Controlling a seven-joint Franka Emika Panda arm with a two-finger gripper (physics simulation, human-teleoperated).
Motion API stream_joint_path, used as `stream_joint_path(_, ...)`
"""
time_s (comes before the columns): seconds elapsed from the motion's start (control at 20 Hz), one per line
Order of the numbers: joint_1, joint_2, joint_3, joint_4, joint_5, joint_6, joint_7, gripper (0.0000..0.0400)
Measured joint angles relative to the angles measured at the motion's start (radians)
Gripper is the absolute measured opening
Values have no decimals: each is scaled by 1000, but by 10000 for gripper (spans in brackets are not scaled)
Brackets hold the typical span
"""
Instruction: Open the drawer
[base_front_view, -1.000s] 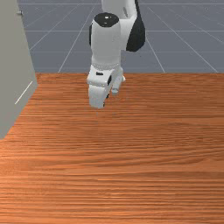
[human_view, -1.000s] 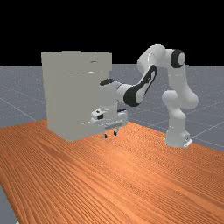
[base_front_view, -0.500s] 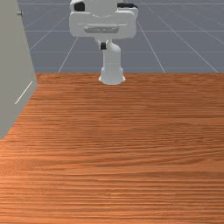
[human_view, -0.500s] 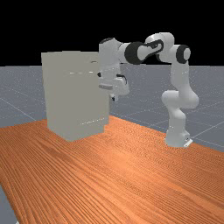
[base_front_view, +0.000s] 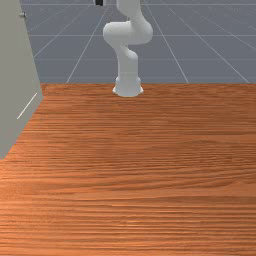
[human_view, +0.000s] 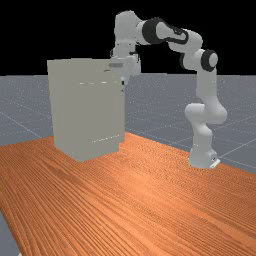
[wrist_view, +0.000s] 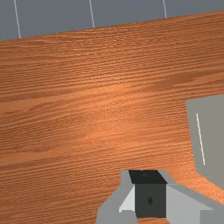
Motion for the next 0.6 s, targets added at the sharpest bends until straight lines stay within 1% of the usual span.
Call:
stream_joint_path(0.05, -14, -2, -14, 34, -8, -9, -1, 119)
stream_joint_path(0.1, -27, -1, -29, 71, -34, -16, -2, 229)
stream_joint_path(0.15, -41, 0, -44, 104, -63, -19, -3, 297)
stream_joint_path(0.2, -54, 0, -58, 132, -90, -21, -11, 337)
stream_joint_path(0.25, -69, 0, -72, 153, -108, -23, -22, 362)
stream_joint_path(0.35, -102, 4, -104, 193, -128, -23, -40, 386)
stream_joint_path(0.6, -184, 31, -170, 281, -144, -21, -98, 399)
